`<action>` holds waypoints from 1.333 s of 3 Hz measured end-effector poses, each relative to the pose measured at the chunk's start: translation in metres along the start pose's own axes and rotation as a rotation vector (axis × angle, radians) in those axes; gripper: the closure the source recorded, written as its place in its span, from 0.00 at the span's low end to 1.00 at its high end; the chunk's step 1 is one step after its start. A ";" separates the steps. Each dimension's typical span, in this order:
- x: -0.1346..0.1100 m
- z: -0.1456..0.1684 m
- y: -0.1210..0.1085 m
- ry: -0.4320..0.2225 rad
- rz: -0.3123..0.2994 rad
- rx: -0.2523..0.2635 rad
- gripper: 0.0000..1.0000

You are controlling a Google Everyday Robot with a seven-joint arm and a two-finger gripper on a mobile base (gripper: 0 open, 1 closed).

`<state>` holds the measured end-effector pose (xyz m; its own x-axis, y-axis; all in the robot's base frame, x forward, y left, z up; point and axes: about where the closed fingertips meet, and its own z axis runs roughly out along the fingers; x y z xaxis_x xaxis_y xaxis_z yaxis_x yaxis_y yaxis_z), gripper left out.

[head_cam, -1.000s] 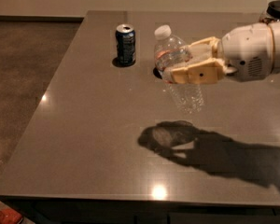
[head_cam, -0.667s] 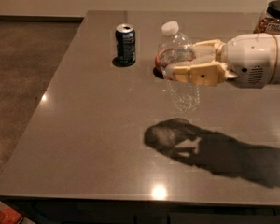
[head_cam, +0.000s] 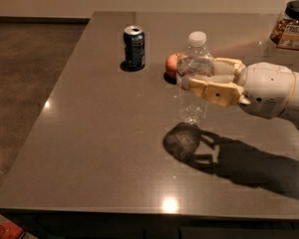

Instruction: Place water bottle upright

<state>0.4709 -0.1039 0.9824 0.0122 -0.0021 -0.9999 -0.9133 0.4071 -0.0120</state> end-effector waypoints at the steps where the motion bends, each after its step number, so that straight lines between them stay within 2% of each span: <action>1: 0.011 -0.001 0.000 -0.051 0.000 -0.005 1.00; 2: 0.021 -0.001 -0.001 -0.090 0.007 -0.018 1.00; 3: 0.033 0.000 -0.005 -0.110 0.024 -0.033 0.98; 4: 0.035 0.000 -0.005 -0.110 0.027 -0.033 0.97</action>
Offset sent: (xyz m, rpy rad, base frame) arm 0.0042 -0.0088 -0.0351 0.1360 -0.0359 0.0255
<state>0.4762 -0.1060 0.9476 0.0304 0.1097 -0.9935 -0.9267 0.3757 0.0131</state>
